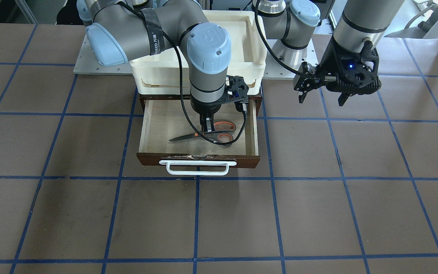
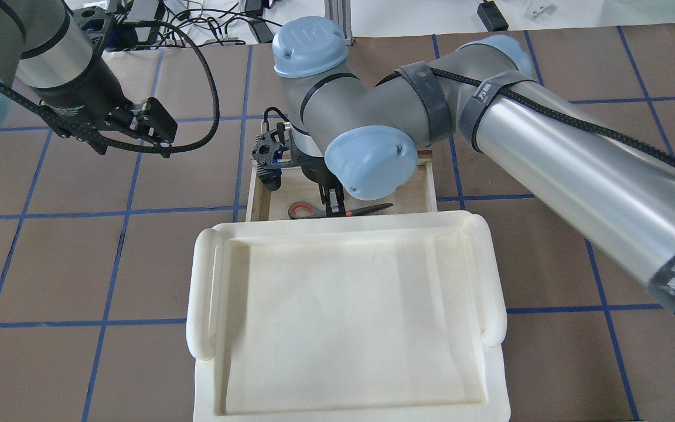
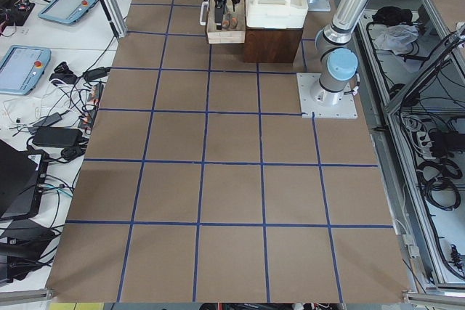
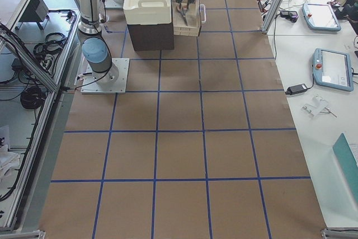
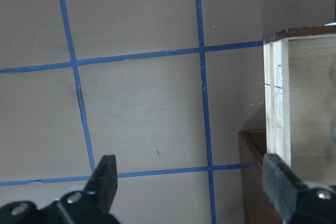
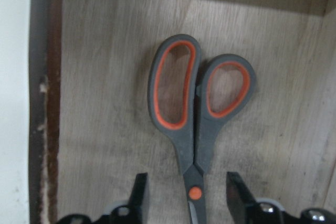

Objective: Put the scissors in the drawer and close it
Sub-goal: 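Open the right gripper, release the scissors, and raise it away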

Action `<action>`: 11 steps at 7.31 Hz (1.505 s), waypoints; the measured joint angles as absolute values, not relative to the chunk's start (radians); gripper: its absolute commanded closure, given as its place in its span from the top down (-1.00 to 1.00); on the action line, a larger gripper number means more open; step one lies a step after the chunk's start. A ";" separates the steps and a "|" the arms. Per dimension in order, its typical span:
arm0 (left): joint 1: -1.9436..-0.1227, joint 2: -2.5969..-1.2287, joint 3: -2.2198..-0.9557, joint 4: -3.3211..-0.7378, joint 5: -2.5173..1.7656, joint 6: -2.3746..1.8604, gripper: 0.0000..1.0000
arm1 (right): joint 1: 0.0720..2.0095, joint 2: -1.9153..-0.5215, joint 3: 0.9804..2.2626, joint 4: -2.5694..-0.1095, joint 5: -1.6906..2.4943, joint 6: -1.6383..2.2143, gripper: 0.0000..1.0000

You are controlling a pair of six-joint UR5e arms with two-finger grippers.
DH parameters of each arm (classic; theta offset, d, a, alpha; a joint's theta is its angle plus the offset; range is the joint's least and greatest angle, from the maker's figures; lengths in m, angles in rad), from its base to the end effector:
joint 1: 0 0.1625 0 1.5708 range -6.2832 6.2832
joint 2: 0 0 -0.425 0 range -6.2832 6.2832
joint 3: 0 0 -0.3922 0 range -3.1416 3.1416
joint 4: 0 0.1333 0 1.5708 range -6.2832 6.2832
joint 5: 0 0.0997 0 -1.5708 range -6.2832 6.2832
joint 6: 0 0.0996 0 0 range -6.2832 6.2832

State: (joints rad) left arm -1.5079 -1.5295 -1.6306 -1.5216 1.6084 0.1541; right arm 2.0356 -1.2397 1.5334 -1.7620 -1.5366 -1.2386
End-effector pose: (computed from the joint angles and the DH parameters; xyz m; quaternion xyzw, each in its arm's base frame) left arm -0.0993 -0.4845 0.4835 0.0453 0.9987 -0.0132 0.0204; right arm 0.3923 -0.4774 0.3417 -0.7507 0.6584 0.0410 0.0351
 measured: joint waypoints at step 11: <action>-1.491 -1.545 -1.627 -1.525 1.610 0.158 1.00 | 1.740 -1.531 1.525 -1.604 -1.539 -0.818 1.00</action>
